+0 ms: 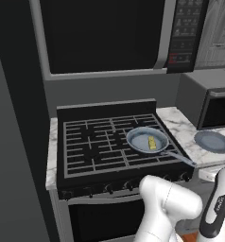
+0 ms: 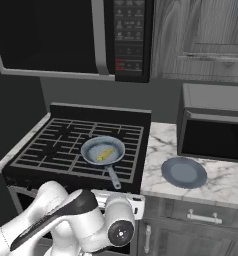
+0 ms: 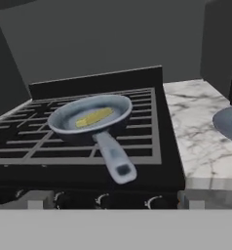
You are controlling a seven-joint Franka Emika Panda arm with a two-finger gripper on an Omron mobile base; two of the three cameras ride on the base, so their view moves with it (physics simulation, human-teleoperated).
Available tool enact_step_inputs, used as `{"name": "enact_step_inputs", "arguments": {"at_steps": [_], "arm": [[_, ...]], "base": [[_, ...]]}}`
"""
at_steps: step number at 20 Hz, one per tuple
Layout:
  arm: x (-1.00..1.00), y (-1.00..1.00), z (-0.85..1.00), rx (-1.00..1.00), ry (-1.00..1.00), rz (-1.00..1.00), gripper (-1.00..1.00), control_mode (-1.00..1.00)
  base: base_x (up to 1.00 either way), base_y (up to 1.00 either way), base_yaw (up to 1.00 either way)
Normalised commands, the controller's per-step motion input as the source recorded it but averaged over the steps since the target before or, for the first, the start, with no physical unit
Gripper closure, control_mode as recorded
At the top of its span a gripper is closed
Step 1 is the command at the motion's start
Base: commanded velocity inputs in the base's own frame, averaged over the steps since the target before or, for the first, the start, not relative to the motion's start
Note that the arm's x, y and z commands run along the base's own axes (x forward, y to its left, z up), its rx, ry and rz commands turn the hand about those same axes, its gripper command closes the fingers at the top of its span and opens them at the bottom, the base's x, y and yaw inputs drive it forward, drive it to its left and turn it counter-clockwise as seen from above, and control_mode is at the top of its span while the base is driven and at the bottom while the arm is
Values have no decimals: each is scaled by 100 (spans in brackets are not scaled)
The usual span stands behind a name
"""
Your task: Pick up the butter stick and place it in the pan. Then turn on the burner for the pan.
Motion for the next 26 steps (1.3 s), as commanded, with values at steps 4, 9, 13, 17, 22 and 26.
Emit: {"name": "enact_step_inputs", "arguments": {"at_steps": [4,9,13,17,22,26], "arm": [[0,0,-19,-2,-3,0,-100,-100],[0,0,-15,-1,-1,0,-100,-100],[0,0,-19,0,0,0,-100,-100],[0,0,-28,0,-4,-1,-100,-100],[0,0,-31,0,-8,0,-100,-100],[0,0,-27,0,-8,0,-100,-100]], "base": [[0,0,0],[0,0,0],[0,0,0],[0,0,0],[0,0,0],[0,0,0]]}}
